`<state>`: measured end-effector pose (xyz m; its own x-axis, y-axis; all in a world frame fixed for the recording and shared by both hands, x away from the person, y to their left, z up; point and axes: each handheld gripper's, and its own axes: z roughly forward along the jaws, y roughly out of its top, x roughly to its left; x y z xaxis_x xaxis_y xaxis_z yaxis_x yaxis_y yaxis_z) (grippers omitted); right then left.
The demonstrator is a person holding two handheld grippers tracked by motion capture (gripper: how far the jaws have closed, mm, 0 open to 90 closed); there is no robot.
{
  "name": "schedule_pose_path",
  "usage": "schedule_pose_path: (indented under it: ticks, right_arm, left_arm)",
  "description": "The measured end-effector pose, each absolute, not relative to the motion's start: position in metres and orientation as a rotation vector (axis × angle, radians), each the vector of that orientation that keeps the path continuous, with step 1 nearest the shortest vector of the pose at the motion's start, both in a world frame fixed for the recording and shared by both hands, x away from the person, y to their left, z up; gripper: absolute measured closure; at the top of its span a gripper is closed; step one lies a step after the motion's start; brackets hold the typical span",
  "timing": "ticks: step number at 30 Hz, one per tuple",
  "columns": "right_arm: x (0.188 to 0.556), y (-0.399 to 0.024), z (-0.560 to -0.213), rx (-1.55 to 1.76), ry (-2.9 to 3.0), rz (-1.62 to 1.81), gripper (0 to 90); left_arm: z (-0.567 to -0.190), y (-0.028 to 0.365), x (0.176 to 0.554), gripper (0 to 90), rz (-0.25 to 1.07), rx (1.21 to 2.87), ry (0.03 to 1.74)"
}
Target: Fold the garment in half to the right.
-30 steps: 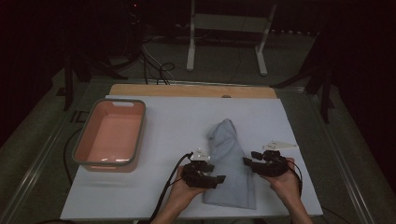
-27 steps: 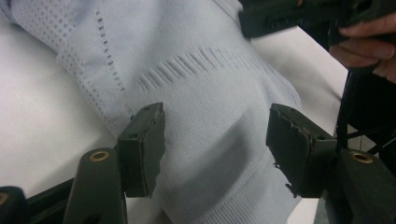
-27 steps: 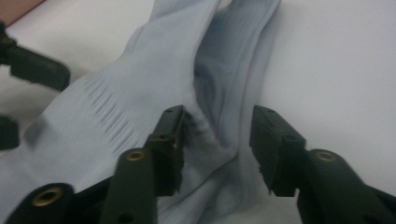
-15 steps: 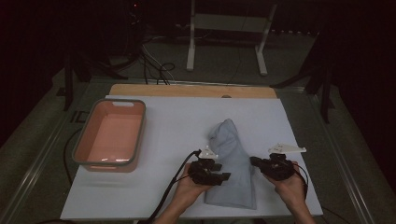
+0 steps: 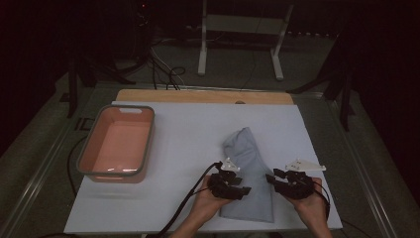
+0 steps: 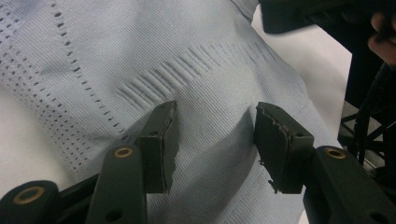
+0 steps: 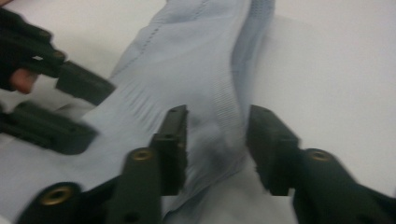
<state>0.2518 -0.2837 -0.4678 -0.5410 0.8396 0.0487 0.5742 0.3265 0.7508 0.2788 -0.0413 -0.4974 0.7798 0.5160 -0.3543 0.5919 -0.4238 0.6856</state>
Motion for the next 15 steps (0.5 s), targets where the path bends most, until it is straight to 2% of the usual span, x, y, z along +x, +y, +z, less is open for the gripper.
schedule_pose_path:
  ticks: [5,11,15]
  right_arm:
    - [0.242,-0.278,-0.473,1.283,2.267,1.067,46.5]
    - [0.236,-0.269,-0.481,1.276,2.315,1.041,45.9]
    - [0.239,-0.263,-0.489,1.278,2.353,0.962,60.2]
  left_arm:
    - [-0.498,-0.042,0.278,50.4,-0.108,2.107,0.823]
    - [-0.499,-0.042,0.279,49.4,-0.117,2.107,0.818]
    - [-0.498,-0.039,0.28,48.9,-0.128,2.106,0.806]
